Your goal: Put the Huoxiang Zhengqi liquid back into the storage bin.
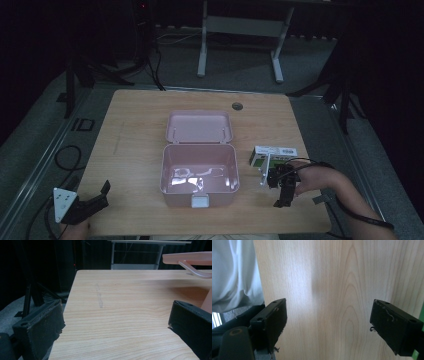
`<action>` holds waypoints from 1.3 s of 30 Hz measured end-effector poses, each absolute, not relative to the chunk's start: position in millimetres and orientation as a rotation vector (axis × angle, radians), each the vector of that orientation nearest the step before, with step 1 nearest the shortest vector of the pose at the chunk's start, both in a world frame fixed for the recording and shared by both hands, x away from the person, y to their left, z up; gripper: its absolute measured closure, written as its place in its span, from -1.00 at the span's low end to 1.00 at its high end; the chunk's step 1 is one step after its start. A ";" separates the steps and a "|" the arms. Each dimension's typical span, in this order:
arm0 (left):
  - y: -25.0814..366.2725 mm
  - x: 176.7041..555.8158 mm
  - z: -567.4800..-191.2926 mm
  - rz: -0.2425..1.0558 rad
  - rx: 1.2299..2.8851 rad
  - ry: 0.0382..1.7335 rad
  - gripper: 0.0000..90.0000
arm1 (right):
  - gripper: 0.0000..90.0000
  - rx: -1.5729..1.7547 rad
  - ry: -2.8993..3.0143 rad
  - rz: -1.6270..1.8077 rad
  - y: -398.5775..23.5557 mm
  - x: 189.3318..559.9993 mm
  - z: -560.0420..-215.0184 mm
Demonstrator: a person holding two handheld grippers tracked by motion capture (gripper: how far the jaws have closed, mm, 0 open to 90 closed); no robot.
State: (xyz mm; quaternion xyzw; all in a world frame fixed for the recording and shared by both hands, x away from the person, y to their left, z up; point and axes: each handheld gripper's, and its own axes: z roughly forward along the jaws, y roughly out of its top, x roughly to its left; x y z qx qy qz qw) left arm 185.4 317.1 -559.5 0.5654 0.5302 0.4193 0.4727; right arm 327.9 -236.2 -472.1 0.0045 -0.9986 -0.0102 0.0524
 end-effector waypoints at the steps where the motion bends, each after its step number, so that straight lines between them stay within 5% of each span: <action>1: 317.1 185.5 -559.5 1.026 1.384 1.298 -1.00 | -0.69 0.011 -3.037 -0.034 -235.1 327.8 -471.0; 39: 316.6 185.6 -559.6 1.022 1.394 1.298 -1.00 | -0.58 0.037 -3.136 -0.052 -244.3 367.0 -395.5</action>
